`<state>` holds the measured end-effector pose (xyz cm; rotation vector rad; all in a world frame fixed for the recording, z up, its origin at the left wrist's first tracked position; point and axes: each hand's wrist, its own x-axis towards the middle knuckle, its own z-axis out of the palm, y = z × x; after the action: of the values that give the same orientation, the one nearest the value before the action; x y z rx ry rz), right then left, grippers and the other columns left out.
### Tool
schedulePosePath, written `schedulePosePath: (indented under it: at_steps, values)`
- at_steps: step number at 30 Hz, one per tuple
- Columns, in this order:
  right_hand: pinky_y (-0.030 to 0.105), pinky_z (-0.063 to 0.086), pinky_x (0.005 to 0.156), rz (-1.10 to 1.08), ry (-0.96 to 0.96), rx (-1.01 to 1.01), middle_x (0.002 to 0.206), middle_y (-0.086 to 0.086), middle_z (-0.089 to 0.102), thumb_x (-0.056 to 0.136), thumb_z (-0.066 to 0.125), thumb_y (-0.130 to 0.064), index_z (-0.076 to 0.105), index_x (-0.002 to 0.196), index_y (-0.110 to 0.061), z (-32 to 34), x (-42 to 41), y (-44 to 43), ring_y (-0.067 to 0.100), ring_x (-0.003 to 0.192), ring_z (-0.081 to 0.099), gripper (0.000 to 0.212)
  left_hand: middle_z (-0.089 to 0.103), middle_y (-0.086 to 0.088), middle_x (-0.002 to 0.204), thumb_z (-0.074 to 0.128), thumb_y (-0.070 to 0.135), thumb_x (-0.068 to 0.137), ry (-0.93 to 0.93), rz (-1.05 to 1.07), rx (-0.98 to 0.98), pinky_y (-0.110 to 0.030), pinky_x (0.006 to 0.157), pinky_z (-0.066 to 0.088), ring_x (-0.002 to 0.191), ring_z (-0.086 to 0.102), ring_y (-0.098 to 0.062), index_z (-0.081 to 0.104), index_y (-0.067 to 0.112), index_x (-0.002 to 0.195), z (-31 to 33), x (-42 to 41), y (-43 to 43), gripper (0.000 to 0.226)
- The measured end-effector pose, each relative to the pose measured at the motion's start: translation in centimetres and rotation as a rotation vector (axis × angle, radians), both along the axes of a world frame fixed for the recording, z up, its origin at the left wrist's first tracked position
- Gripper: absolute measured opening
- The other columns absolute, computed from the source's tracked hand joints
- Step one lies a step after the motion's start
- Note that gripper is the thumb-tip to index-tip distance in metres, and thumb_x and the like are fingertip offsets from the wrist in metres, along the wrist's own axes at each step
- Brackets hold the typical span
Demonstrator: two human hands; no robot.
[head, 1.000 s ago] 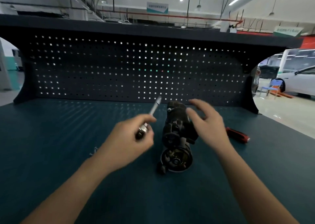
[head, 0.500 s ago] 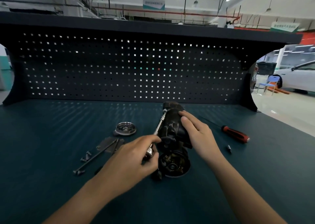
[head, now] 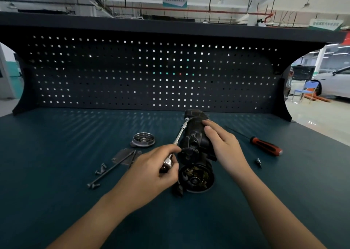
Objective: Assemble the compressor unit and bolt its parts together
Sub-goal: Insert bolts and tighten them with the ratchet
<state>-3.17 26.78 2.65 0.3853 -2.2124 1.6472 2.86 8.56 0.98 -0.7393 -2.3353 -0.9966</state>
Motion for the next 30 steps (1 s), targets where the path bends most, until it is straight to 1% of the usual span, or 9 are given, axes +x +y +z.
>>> schedulePosePath:
  at_steps: [5, 9, 14, 17, 21, 23, 26, 28, 30]
  values:
    - [0.031, 0.03, 0.111, 0.002, -0.005, 0.0, 0.136, -0.011, 0.05, 0.093, 0.047, -0.031, 0.057, 0.124, -0.026, 0.1, 0.1, 0.0, 0.003, 0.127, 0.041, 0.033, 0.054, 0.027, 0.102, 0.057, 0.018, 0.086, 0.009, 0.014, -0.022, -0.003, 0.067, 0.039, 0.082, 0.057, 0.005, 0.043, 0.049, 0.1, 0.1, -0.2, 0.0, 0.037]
    - [0.031, 0.03, 0.111, 0.006, -0.009, -0.01, 0.136, -0.01, 0.051, 0.093, 0.047, -0.03, 0.058, 0.124, -0.027, 0.1, 0.2, -0.2, 0.003, 0.128, 0.04, 0.032, 0.057, 0.03, 0.096, 0.048, 0.034, 0.08, -0.07, 0.004, 0.097, -0.004, 0.065, 0.041, 0.081, 0.058, 0.007, 0.044, 0.051, 0.097, 0.3, 0.4, 0.8, 0.024]
    - [0.023, 0.029, 0.107, -0.001, 0.0, 0.005, 0.135, -0.012, 0.05, 0.094, 0.047, -0.028, 0.059, 0.122, -0.027, 0.2, 0.1, -0.1, 0.001, 0.128, 0.04, 0.031, 0.063, 0.026, 0.089, 0.049, 0.045, 0.081, -0.097, 0.015, 0.287, 0.0, 0.068, 0.039, 0.083, 0.058, 0.011, 0.041, 0.052, 0.103, 0.0, 1.1, 2.6, 0.024]
    - [0.024, 0.029, 0.108, 0.001, 0.0, -0.003, 0.136, -0.011, 0.05, 0.094, 0.046, -0.025, 0.06, 0.122, -0.026, 0.3, 0.2, -0.1, 0.001, 0.128, 0.039, 0.031, 0.064, 0.025, 0.088, 0.04, 0.062, 0.072, -0.079, 0.032, 0.384, -0.003, 0.061, 0.04, 0.067, 0.059, 0.009, 0.036, 0.053, 0.108, 0.0, 1.4, 3.5, 0.037]
    - [0.023, 0.027, 0.108, -0.005, 0.008, 0.027, 0.138, -0.011, 0.047, 0.094, 0.046, -0.025, 0.059, 0.123, -0.026, 0.3, 0.3, -0.2, 0.001, 0.129, 0.038, 0.032, 0.066, 0.024, 0.083, 0.038, 0.065, 0.068, -0.096, 0.04, 0.469, -0.007, 0.054, 0.041, 0.053, 0.056, 0.004, 0.037, 0.052, 0.107, 0.1, 1.5, 4.2, 0.041]
    - [0.022, 0.027, 0.107, -0.005, 0.015, 0.034, 0.137, -0.011, 0.048, 0.094, 0.045, -0.024, 0.059, 0.123, -0.026, 0.3, 0.3, -0.2, 0.001, 0.128, 0.038, 0.032, 0.065, 0.027, 0.081, 0.04, 0.06, 0.075, -0.1, 0.024, 0.392, -0.004, 0.057, 0.04, 0.063, 0.058, 0.01, 0.039, 0.05, 0.11, 0.2, 1.5, 4.1, 0.036]
    - [0.022, 0.029, 0.107, -0.009, 0.027, 0.038, 0.136, -0.012, 0.049, 0.094, 0.045, -0.023, 0.06, 0.121, -0.026, 0.3, 0.2, -0.1, 0.001, 0.127, 0.039, 0.031, 0.054, 0.018, 0.067, 0.036, 0.053, 0.081, 0.005, 0.129, -0.032, -0.01, 0.056, 0.039, 0.065, 0.055, 0.002, 0.037, 0.032, 0.131, 0.6, 1.1, 3.4, 0.054]
    - [0.02, 0.029, 0.105, -0.017, 0.042, 0.054, 0.134, -0.012, 0.051, 0.093, 0.045, -0.022, 0.061, 0.119, -0.026, 0.3, 0.2, -0.1, 0.0, 0.125, 0.04, 0.031, 0.049, 0.014, 0.057, 0.036, 0.046, 0.083, 0.18, 0.254, -0.337, -0.014, 0.044, 0.035, 0.047, 0.051, -0.006, 0.041, 0.018, 0.122, 1.4, 0.7, 2.7, 0.048]
    - [0.017, 0.03, 0.1, -0.021, 0.058, 0.078, 0.128, -0.013, 0.053, 0.093, 0.046, -0.021, 0.062, 0.118, -0.025, 0.4, 0.1, -0.1, -0.001, 0.12, 0.042, 0.03, 0.054, 0.008, 0.05, 0.039, 0.041, 0.08, 0.336, 0.292, -0.518, -0.019, 0.03, 0.035, 0.033, 0.05, -0.01, 0.045, 0.012, 0.1, 2.0, 0.6, 2.1, 0.036]
